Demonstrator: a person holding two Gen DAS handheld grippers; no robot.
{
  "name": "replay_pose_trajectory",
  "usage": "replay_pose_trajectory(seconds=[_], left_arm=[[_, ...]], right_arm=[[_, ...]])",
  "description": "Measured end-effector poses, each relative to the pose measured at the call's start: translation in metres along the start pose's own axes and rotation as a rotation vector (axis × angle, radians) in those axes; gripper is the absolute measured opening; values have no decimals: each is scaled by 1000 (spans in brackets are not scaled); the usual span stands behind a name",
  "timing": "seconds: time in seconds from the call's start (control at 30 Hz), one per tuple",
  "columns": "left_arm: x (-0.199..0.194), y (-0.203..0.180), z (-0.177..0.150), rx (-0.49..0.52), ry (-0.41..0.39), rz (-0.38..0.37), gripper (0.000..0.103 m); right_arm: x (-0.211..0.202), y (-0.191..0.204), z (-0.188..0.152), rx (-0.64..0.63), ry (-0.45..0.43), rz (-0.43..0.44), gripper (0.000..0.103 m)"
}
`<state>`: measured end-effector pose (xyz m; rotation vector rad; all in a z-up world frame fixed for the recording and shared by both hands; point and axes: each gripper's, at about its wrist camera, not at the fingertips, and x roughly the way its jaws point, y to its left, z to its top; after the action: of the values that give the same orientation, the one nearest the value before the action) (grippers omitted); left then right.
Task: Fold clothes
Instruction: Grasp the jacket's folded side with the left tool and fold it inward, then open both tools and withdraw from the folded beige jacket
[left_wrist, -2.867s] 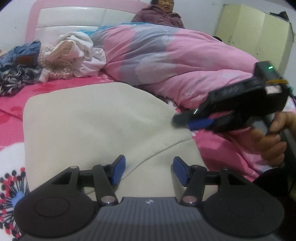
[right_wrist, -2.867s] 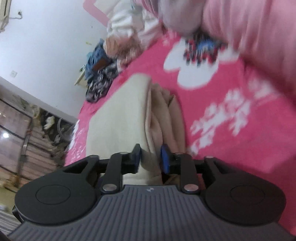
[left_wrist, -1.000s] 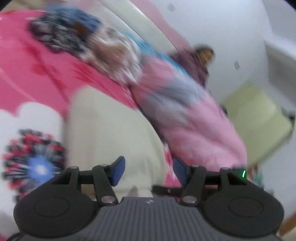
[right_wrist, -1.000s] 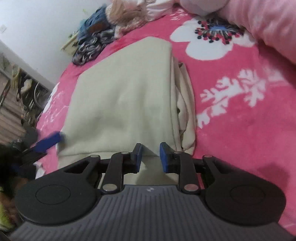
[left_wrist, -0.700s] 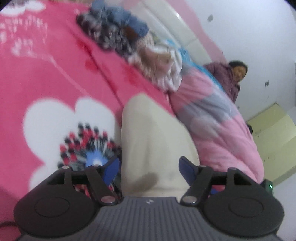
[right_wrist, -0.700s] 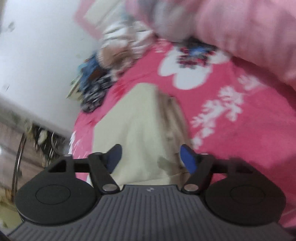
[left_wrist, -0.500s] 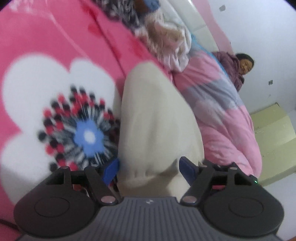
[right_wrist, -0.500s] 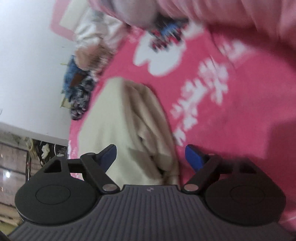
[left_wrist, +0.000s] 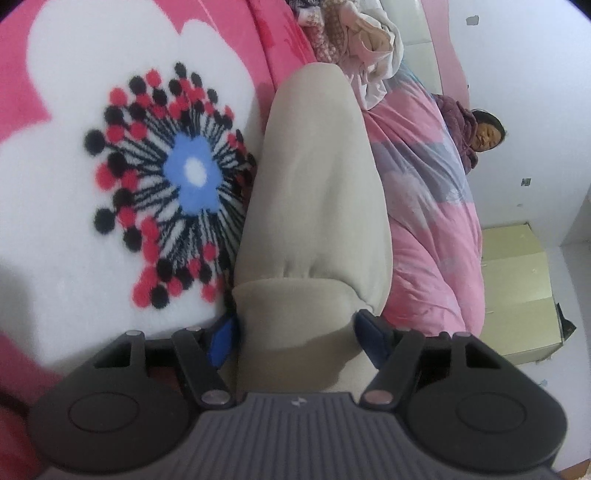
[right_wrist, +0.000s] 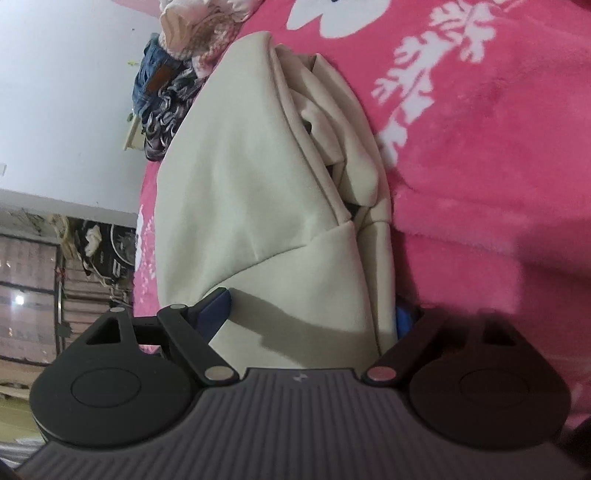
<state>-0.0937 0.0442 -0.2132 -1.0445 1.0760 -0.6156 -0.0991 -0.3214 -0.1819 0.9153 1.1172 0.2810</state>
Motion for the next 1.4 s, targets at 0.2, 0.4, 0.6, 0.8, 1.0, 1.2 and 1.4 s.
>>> replay_pose_trajectory(seconds=[0.2, 0.4, 0.6, 0.8, 1.0, 1.2, 1.4], left_arm=[[-15, 2, 7, -45, 21, -78, 61], [-41, -6, 27, -9, 37, -106, 61], [-38, 1, 34, 3, 80, -51, 61], [-39, 12, 31, -21, 83, -12, 61], [-84, -29, 37, 154, -52, 85, 61], [-63, -107, 22, 511, -124, 144, 62], [9, -126, -16, 780, -43, 289, 58]], right_arm=[[-3, 20, -14, -16, 23, 56, 82], [-14, 44, -33, -7, 5, 56, 82], [-11, 51, -35, 15, -20, 34, 81], [-18, 51, -38, -67, -51, -58, 81], [-77, 62, -19, -184, -291, -152, 80], [-82, 100, -30, -512, -438, -165, 51], [-23, 119, -64, -883, -344, -329, 44]])
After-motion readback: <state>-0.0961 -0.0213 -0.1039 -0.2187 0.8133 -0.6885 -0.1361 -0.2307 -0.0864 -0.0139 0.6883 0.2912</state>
